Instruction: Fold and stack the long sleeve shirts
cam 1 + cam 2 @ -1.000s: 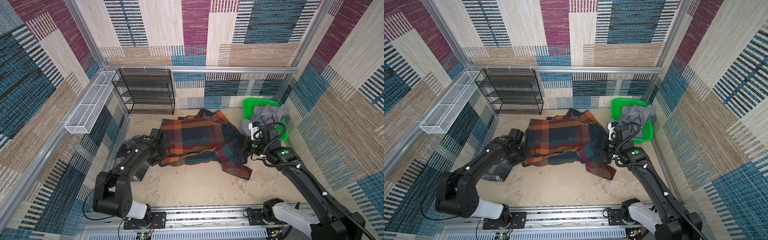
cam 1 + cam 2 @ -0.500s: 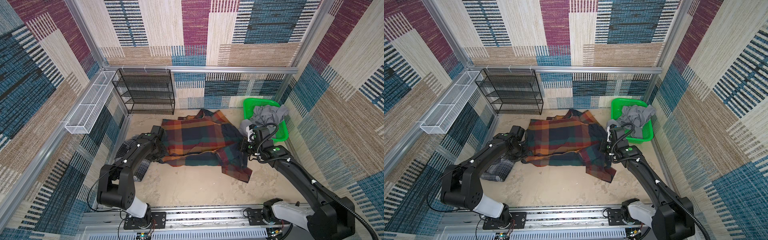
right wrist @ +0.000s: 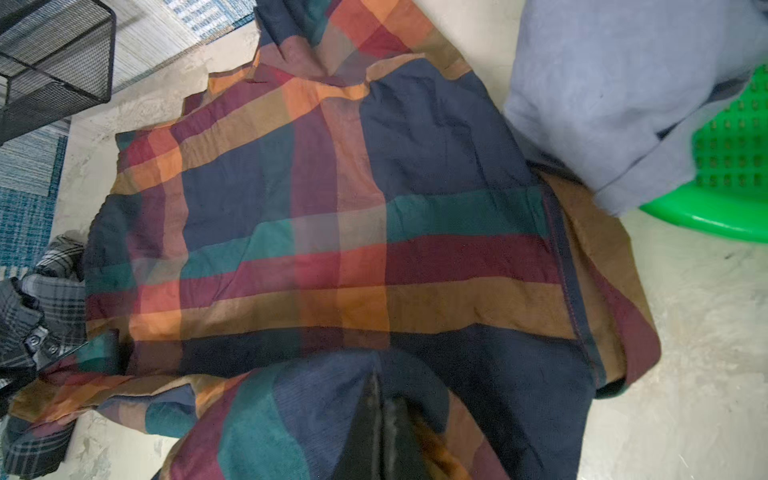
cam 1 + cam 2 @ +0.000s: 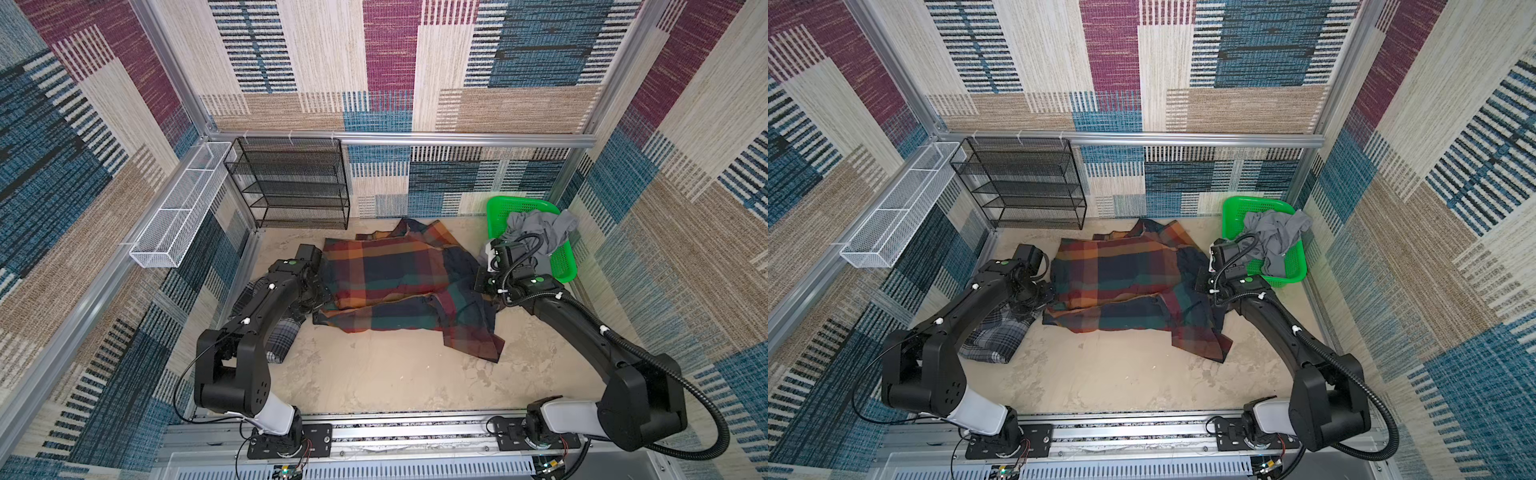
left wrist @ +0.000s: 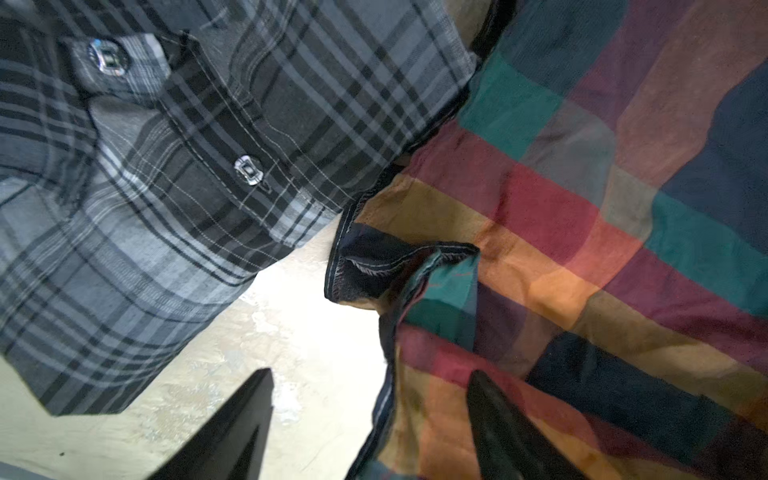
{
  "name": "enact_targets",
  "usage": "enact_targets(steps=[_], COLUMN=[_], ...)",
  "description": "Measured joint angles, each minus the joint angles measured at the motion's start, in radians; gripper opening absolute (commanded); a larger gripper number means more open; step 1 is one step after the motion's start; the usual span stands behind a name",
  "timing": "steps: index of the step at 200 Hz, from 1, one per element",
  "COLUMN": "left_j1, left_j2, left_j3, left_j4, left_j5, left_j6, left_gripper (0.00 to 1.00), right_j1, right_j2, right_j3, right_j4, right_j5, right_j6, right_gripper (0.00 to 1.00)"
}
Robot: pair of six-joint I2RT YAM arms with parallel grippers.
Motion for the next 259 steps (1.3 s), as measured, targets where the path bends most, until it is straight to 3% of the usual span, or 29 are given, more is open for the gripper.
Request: enact_targets(steps=[112, 164, 197, 259], left_j1=[0.037, 0.037, 0.037, 0.037], left_j2=[-0.243, -0.232, -0.158, -0.017], left_j3=[-0.201, -0.287, -0.282, -0.302], left_j4=[0.018, 0.081, 0.148, 0.249], left_j5=[0.067, 0.092, 0.096, 0.098], left_j6=[0.0, 0.0, 0.0, -0.023], left_gripper=[0.92, 0.9, 0.89, 0.74], right_j1=[-0.034, -0.034, -0.034, -0.036], right_j2=[0.231, 0.326, 0.323, 0.235], right_j3=[0.095, 0.166, 0.174, 0.16], right_j4=[0.05, 0.06, 0.06, 0.074], right_j5=[0.0, 0.024, 0.039, 0.042], right_j6=[-0.021, -0.034, -0.04, -0.048], right_gripper=[0.01, 0.17, 0.34, 0.47])
